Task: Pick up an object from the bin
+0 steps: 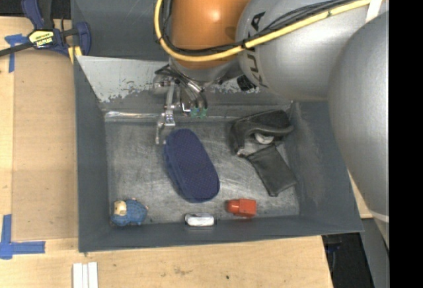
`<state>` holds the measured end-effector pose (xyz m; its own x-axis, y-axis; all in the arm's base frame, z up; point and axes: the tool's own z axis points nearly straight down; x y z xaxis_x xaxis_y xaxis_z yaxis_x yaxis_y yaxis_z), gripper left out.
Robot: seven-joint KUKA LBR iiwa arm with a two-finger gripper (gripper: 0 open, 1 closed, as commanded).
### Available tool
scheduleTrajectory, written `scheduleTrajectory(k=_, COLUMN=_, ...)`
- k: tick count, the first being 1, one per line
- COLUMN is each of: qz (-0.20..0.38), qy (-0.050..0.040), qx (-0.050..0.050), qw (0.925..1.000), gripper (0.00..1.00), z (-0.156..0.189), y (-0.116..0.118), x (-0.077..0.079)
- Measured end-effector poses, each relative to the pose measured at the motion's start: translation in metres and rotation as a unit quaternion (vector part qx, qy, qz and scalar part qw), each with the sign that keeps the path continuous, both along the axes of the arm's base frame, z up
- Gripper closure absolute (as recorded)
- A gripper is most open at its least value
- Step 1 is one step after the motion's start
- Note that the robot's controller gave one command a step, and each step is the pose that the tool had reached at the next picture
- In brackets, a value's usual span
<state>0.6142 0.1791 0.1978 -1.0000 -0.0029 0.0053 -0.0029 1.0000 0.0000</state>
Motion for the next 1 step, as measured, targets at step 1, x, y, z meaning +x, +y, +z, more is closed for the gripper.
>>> scheduleTrajectory(k=1, qz=0.123, qy=-0.0025, qx=0.0, qw=0.9924, gripper=0.0, z=-0.0903, y=-0.0832, x=-0.0079)
